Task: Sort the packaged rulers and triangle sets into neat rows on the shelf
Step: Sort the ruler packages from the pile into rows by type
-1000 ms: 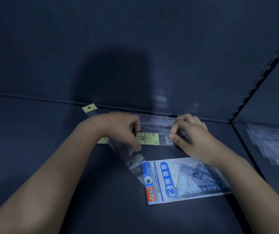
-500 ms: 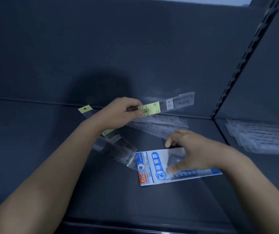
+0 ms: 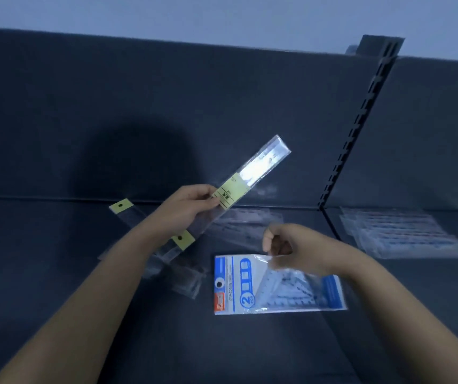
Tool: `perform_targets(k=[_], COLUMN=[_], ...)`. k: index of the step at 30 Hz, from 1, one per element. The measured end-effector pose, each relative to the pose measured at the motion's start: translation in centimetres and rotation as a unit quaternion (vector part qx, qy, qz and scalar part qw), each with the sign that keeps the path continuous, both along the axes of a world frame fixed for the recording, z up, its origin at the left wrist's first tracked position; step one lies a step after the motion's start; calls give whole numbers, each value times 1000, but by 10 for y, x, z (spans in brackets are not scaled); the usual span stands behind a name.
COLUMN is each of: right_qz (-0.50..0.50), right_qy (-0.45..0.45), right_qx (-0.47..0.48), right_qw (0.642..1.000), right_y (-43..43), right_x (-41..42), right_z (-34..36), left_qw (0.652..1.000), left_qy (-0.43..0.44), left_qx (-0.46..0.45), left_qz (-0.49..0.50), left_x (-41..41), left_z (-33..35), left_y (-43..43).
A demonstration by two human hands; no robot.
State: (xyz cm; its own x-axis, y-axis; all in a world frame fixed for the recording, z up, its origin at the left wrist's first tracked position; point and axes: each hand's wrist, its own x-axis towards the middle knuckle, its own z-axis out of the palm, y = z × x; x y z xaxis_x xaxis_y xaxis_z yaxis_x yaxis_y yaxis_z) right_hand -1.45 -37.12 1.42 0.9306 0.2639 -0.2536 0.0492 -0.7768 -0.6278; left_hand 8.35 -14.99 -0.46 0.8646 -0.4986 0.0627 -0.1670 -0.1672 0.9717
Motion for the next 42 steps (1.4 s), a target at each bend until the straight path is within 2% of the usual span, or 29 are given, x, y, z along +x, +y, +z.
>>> perform_targets(k=[3, 6, 13, 16, 19, 23, 29, 32, 39, 42], right_qz=[-35, -43, -105, -117, -117, -100, -132, -162, -237, -237], right_qy=[-56, -114, -243, -270, -288, -266, -188, -169, -166, -178], right_qx=[15, -34, -42, -83, -166, -228, -200, -135, -3, 7], right_qw=[998, 992, 963, 952, 936, 931, 953, 963, 957, 955], right_y=[-18, -39, -135, -199, -268, -348, -424, -447, -531, -567], right_x=[-8, -26, -81, -109, -139, -177, -213, -219, -245, -250], right_z=[12, 19, 41, 46, 44, 35, 18, 14, 36, 40], left_qw=[1000, 997, 987, 986, 986, 989, 979, 976, 955, 947], left_qy=[8, -43, -108, -120, -149, -138, -141, -110, -62, -78], left_qx=[-14, 34, 83, 76, 59, 43, 116, 134, 158, 189], left_qz=[-22, -53, -90, -86, -53, -38, -89, -131, -245, -247], left_x=[-5, -12, -58, -91, -122, -158, -179, -175, -188, -199], left_z=[5, 19, 55, 56, 51, 46, 32, 16, -13, -17], left_y=[-14, -38, -152, -214, -279, -356, -448, -486, -564, -594])
